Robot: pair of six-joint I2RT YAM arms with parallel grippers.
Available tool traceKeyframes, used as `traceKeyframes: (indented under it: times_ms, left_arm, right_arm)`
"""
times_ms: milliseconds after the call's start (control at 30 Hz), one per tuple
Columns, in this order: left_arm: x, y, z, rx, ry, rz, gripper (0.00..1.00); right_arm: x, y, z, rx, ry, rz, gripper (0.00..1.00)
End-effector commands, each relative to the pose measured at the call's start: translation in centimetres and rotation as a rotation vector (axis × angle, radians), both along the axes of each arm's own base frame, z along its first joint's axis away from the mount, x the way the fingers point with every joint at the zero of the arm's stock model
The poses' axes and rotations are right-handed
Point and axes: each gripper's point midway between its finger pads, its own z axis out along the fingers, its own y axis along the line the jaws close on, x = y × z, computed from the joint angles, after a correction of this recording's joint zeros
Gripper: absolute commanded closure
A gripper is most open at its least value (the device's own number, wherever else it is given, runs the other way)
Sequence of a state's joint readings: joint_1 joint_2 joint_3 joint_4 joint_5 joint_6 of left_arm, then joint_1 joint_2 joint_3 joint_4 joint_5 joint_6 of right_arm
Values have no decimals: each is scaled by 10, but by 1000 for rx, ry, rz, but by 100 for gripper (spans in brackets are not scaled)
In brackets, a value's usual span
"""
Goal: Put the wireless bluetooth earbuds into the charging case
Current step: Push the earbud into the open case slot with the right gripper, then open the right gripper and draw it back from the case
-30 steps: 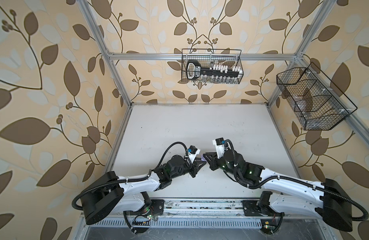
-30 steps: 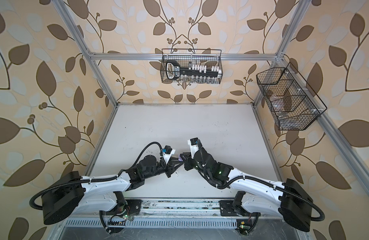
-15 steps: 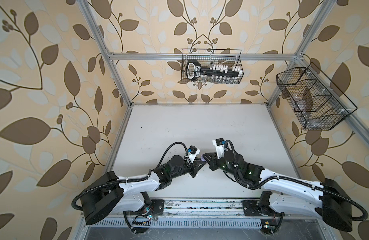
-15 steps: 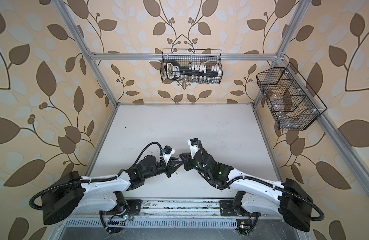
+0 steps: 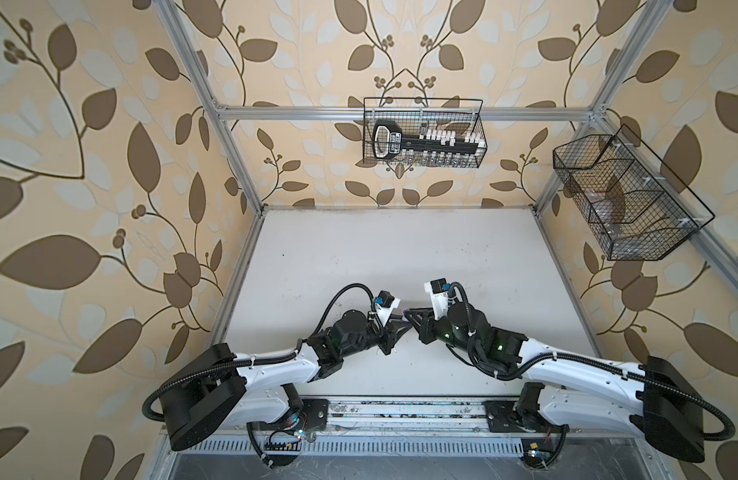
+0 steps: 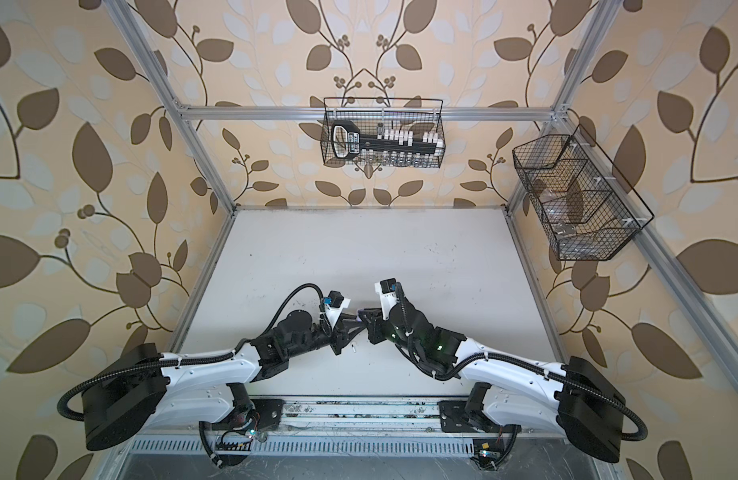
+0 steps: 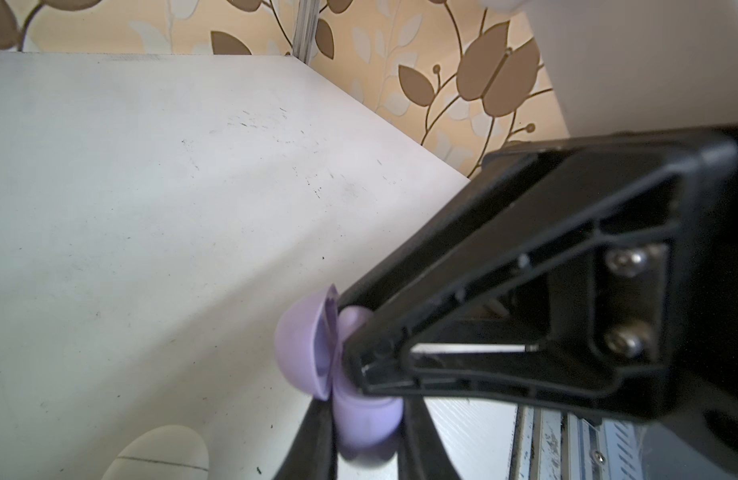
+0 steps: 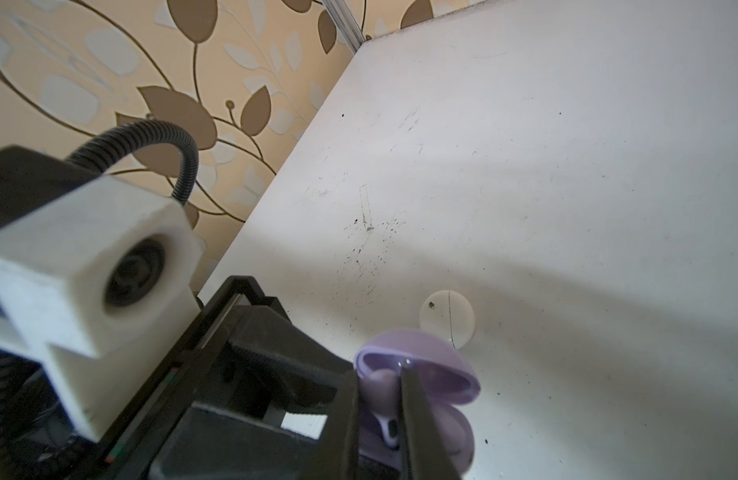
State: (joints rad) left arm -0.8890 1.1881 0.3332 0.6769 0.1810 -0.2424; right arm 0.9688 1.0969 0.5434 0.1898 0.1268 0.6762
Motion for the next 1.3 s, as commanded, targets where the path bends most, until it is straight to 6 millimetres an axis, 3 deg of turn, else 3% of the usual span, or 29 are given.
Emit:
traceKeyframes:
  times_ms: [0,167,733,1000,1267]
  left_arm:
    - [6,-1,27,-71,-59,13,96]
    - [5,-2,28,-75,-57,8,96]
    - [0,-5,30,-83,-61,-29,96]
    - [-1,-7,31,-86,-61,-41,96]
    - [-2,-8,29,-79,-60,-52,96]
  right_arm:
    - [-8,-7,-15,-27,33,0,84]
    - [-15,-8,-26,-45,60,16,83]
    - [-14,-7,-30,-74,60,21,75]
    - [-8,-15,-20,-77,39,1,66]
    - [0,-18,1,-73,4,-4,57]
